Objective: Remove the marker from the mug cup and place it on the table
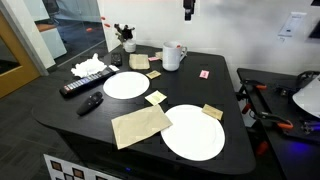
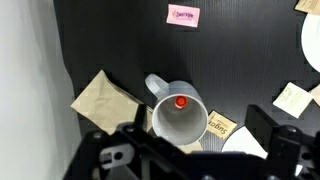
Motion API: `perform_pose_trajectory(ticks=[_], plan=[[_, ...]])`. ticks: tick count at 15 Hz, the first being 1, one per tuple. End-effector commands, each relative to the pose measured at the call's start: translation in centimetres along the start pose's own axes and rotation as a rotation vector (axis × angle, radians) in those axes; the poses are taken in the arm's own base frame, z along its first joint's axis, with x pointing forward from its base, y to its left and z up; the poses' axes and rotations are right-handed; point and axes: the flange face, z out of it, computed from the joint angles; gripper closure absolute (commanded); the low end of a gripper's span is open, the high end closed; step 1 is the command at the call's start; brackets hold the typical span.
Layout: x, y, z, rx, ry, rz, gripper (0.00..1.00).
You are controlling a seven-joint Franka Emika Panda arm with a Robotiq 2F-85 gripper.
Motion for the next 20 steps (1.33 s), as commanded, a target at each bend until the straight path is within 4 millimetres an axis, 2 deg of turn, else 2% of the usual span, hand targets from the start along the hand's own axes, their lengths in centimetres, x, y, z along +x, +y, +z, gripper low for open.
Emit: perform_pose_trajectory(ticks=[1,6,16,17,18,19,20], plan=[[0.0,0.0,-0.1,0.0,-0.001,0.0,0.0],[0.3,0.1,0.1,0.003,0.004,-0.015,0.0],[3.8,0.4,4.9,0.005,-0.017,-0.035,0.0],[4.2,0.6,5.2,0.004,-0.011,-0.032,0.05],[4.6,0.6,5.5,0.006,-0.009,-0.031,0.13],[5.0,0.7,5.8,0.009,-0.007,-0.03,0.26],[5.3,0.7,6.0,0.013,-0.006,-0.031,0.31]])
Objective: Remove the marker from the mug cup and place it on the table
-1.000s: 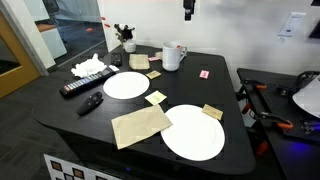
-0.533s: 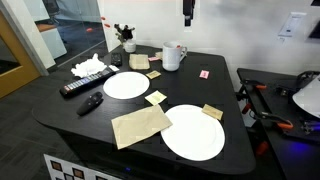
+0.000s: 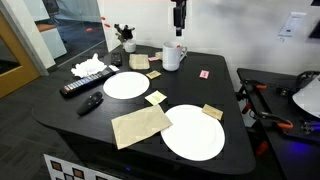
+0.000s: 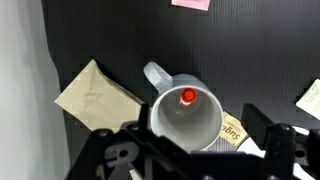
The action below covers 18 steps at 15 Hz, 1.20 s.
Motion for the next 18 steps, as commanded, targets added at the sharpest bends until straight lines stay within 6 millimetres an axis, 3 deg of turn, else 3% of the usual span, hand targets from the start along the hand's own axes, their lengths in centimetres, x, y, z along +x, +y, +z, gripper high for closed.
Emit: perform_pose_trajectory(ticks=[1,4,8,12,18], plan=[[1.7,0.6,0.3,0.026,0.021,-0.005,0.39],[2.2,0.8,0.3,0.043,0.027,-0.002,0.61],[2.5,1.1,0.4,0.064,0.028,-0.012,0.71],[2.6,1.5,1.2,0.078,0.013,-0.012,0.63],[3.1,1.6,2.5,0.085,-0.011,-0.009,0.66]])
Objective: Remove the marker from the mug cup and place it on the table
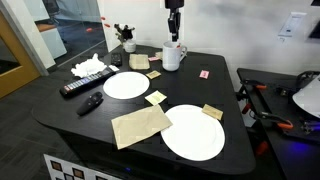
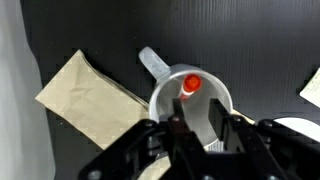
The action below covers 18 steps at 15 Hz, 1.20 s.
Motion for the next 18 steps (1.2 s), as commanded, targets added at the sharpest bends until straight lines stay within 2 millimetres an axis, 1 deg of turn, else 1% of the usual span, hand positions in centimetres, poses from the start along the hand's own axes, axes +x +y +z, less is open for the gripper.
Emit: perform_pose_trajectory(ticks=[1,5,12,13,18], plan=[[0.9,0.3,0.4,0.025,-0.006,-0.013,0.67],[1.4,0.1,1.1,0.029,-0.016,-0.018,0.67],[1.8,0.0,2.1,0.033,-0.036,-0.024,0.62],[1.8,0.0,2.3,0.033,-0.039,-0.026,0.64],[1.9,-0.4,2.8,0.033,-0.054,-0.032,0.63]])
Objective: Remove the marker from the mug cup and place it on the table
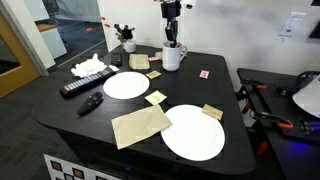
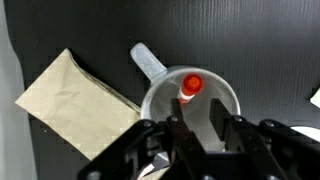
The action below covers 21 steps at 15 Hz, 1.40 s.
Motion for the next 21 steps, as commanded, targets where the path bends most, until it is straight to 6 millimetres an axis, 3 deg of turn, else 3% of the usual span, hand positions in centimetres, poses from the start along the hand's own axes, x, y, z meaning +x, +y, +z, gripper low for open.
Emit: perform_pose_trajectory(ticks=[1,14,16,17,18,20,21], plan=[[0.44,0.06,-0.16,0.028,-0.016,-0.021,0.64],[0.15,0.23,0.18,0.028,-0.066,-0.021,0.6],[0.19,0.26,0.15,0.027,-0.08,-0.021,0.68],[0.22,0.25,0.13,0.028,-0.086,-0.021,0.86],[0.27,0.22,0.12,0.029,-0.092,-0.021,0.86],[0.36,0.2,0.12,0.03,-0.102,-0.021,0.99],[0.47,0.22,0.02,0.03,-0.102,-0.021,1.0]])
